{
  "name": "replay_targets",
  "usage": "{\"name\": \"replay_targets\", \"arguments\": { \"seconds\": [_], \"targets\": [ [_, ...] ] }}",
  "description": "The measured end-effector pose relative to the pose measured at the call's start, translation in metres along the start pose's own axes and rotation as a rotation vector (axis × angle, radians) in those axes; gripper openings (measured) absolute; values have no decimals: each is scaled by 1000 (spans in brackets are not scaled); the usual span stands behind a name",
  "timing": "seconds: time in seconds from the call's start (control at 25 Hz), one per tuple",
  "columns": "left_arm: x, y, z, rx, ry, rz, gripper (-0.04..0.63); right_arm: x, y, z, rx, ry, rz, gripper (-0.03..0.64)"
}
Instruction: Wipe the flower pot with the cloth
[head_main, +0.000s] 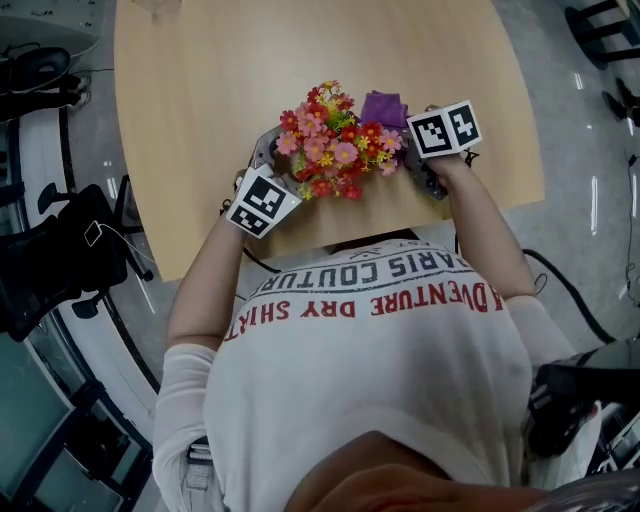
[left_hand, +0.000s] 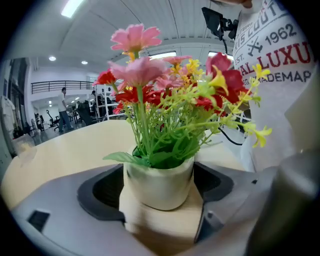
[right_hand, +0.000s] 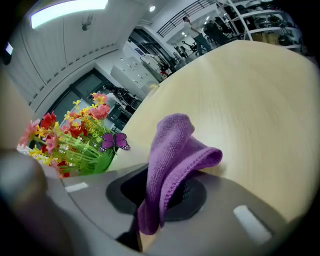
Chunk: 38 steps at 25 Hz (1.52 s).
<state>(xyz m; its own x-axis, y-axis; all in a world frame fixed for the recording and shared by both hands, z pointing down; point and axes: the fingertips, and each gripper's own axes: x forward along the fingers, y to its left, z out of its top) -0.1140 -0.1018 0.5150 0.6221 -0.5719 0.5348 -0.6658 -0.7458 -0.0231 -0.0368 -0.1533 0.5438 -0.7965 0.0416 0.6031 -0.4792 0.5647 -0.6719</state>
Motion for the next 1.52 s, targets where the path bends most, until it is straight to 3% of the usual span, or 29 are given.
{"name": "replay_targets", "arguments": {
  "seconds": [0.24,0.52,0.68,0.8,0.96,1.2,1.52],
  "targets": [
    [-22,-4,-5,-97,-17,201,535,-22,10,-7,19,-151,-60,46],
    [-13,-27,-8,-272,-14,375,537,-49,14,-24,56,-287,-88,46],
    [-6,-26,1,-400,-69,490,537,-69,15,-33,64,-334,-108,46],
    [-14,-23,8,-426,-125,609,537,-78,19,-44,74,-354,-123,46],
    [-5,-18,17,-466,-150,685,537,-90,16,-51,91,-402,-150,45],
    [-4,-2,9,-525,-127,752,533,-92,23,-55,94,-421,-153,44],
    [-6,-3,9,-479,-139,674,528,-88,30,-49,89,-412,-134,45]
  ]
}}
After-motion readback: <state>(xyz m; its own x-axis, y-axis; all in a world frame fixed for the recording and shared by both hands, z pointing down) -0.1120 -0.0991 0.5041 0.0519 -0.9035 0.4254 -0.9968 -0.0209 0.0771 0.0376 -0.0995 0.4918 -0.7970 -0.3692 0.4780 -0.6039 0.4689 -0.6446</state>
